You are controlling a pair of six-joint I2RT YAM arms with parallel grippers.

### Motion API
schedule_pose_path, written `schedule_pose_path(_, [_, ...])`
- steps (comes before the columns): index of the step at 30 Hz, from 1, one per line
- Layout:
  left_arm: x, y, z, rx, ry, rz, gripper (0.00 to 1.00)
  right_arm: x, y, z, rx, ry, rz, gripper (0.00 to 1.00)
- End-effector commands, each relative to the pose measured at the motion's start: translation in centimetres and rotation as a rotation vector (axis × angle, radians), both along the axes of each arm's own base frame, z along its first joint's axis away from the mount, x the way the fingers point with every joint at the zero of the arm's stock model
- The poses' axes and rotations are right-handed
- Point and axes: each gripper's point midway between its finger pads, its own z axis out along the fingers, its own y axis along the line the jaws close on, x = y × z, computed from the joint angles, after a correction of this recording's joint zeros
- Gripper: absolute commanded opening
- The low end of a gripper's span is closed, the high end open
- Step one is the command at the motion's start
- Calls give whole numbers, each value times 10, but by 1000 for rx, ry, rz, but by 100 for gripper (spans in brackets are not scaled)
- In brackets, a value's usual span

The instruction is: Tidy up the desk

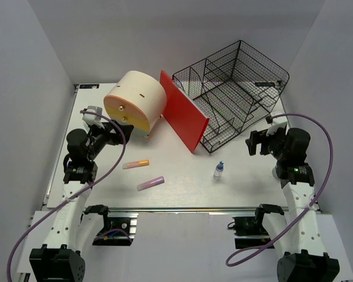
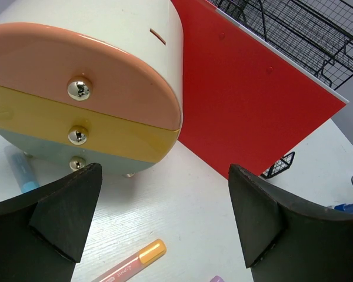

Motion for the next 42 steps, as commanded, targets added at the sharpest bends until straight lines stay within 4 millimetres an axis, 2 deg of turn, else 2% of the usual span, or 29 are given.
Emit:
schedule_pose_path(1, [-2, -3, 19, 2, -53, -20, 98, 1, 7, 27, 10, -66, 43, 89])
schedule_pose_path(7, [-3, -4, 19, 2, -56, -26, 98, -16, 30, 30, -79, -81, 269, 89])
schedule_pose_path(11, [-3, -3, 19, 5, -55, -20, 98, -11, 22, 36, -99, -51, 231, 89])
schedule_pose_path(12, [-3, -3, 19, 5, -55, -18, 98, -9, 22, 47, -105, -64, 234, 89])
schedule_pose_path(13, [-3, -3, 19, 5, -56, -18, 98, -11, 25, 45, -105, -32, 257, 89])
schedule_pose_path(15, [-4, -5, 21, 2, -63, -29, 98, -11, 26, 54, -117, -35, 273, 89])
schedule_pose_path(18, [-4, -7, 19, -1, -59, -46, 98, -16, 47, 74, -60, -57, 403, 89])
schedule_pose_path(20, [-3, -7, 17, -2, -46, -44, 96, -23, 71, 88, 38, -77, 524, 88])
schedule_pose_path(21, [-3, -7, 17, -2, -47, -44, 95, -23, 78, 94, 75, -75, 557, 83])
schedule_pose_path(22, [-2, -7, 16, -1, -45, -46, 92, -19, 88, 102, 134, -43, 579, 52])
schedule_pose_path(23, [-2, -7, 16, -1, -47, -46, 87, -13, 91, 110, 158, -46, 579, 33])
schedule_pose_path(24, [-3, -8, 16, -1, -50, -49, 82, -4, 99, 106, 188, -4, 591, 26])
schedule_pose_path(25, [-3, -10, 16, -1, -53, -63, 75, 3, 98, 117, 210, -1, 567, 20])
schedule_pose_path(26, [-3, -11, 16, 0, -55, -69, 66, 7, 108, 122, 220, -2, 583, 20])
schedule_pose_path(27, [-3, -12, 15, -1, -53, -78, 41, 15, 114, 120, 242, 27, 582, 24])
schedule_pose_path(28, [-4, -14, 16, 0, -57, -90, 31, 19, 121, 133, 256, 18, 578, 51])
schedule_pose_path(29, [-3, -15, 14, -1, -50, -95, 26, 23, 125, 138, 262, 16, 582, 57])
schedule_pose_path(30, [-3, -16, 14, -1, -48, -103, 25, 31, 131, 134, 273, 47, 584, 67])
schedule_pose_path(31, [-3, -16, 13, 0, -46, -107, 34, 35, 138, 146, 278, 33, 588, 73])
schedule_pose_path(32, [-3, -17, 11, -1, -37, -113, 48, 44, 146, 140, 286, 68, 594, 75])
schedule_pose_path(33, [-2, -18, 10, -1, -33, -115, 76, 50, 149, 139, 283, 77, 579, 76])
schedule_pose_path(34, [-1, -18, 8, -1, -29, -116, 82, 52, 161, 149, 279, 69, 601, 79])
schedule_pose_path(35, [-1, -18, 7, -1, -24, -116, 86, 65, 164, 137, 267, 110, 572, 79])
schedule_pose_path(36, [-1, -18, 7, 0, -23, -115, 91, 71, 168, 134, 258, 125, 559, 79])
schedule_pose_path(37, [-1, -18, 6, 1, -23, -115, 92, 71, 180, 131, 247, 140, 571, 79])
schedule_pose_path(39, [-1, -17, 6, 4, -21, -115, 92, 87, 186, 124, 216, 166, 531, 79])
schedule_pose_path(42, [-1, -17, 6, 5, -23, -115, 93, 98, 204, 113, 154, 184, 513, 78])
